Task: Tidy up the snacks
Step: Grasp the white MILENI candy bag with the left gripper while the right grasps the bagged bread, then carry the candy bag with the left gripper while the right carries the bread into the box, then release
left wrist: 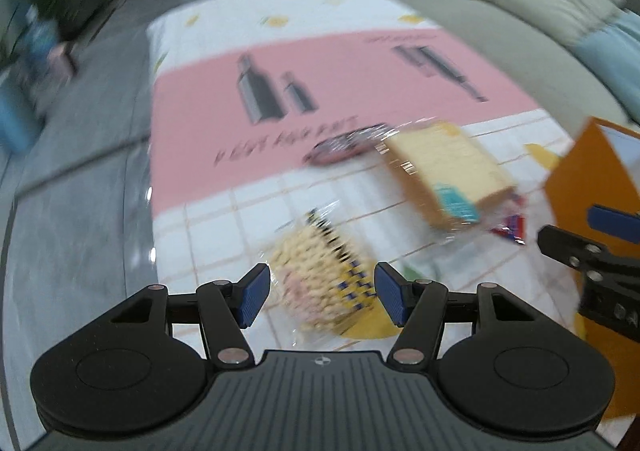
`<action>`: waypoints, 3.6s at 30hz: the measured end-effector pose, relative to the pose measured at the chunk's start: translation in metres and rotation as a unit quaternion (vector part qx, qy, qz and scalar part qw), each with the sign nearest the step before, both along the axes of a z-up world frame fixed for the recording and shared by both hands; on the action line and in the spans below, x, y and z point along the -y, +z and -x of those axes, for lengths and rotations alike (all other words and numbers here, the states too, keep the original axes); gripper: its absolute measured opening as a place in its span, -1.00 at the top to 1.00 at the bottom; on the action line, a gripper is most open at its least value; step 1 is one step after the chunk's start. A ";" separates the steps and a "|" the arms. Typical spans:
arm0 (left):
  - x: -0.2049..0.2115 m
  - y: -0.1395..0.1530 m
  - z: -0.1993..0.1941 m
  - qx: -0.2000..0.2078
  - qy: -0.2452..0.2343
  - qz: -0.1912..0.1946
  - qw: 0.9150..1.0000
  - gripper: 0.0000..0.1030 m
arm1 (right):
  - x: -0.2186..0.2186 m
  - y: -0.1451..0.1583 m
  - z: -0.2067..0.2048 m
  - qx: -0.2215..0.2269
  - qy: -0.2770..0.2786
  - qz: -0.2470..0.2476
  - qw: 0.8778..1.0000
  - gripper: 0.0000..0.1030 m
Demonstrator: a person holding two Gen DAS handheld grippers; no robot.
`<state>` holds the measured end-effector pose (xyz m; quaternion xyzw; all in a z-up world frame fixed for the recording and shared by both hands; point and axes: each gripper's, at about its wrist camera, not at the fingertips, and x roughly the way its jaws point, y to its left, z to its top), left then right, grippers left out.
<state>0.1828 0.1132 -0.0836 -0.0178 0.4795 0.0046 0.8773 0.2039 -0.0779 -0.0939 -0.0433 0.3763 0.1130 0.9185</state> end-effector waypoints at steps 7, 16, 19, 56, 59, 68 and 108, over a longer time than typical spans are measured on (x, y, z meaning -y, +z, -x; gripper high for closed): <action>-0.027 -0.020 -0.019 -0.045 0.088 0.088 0.991 -0.37 | -0.032 -0.012 -0.025 0.003 0.070 0.029 0.997 -0.18; -0.040 -0.033 -0.029 -0.071 0.159 0.139 0.975 -0.43 | -0.071 -0.043 -0.046 0.034 0.151 0.156 0.976 -0.22; -0.041 -0.039 -0.033 -0.083 0.178 0.144 0.970 -0.50 | -0.073 -0.054 -0.051 0.017 0.161 0.155 0.975 -0.22; -0.005 -0.037 -0.007 -0.101 0.097 0.085 0.987 -0.79 | -0.059 -0.029 0.005 0.087 0.179 0.228 0.953 0.85; -0.005 -0.026 0.001 -0.092 0.093 0.097 0.987 -0.79 | -0.053 -0.008 0.017 0.083 0.163 0.200 0.963 0.89; 0.013 0.009 0.030 -0.070 0.059 0.121 0.988 -0.79 | 0.001 0.039 0.045 -0.027 0.082 -0.015 0.996 0.91; 0.031 0.032 0.108 -0.059 0.033 0.123 0.990 -0.79 | 0.022 0.020 0.111 -0.074 0.063 -0.060 0.993 0.26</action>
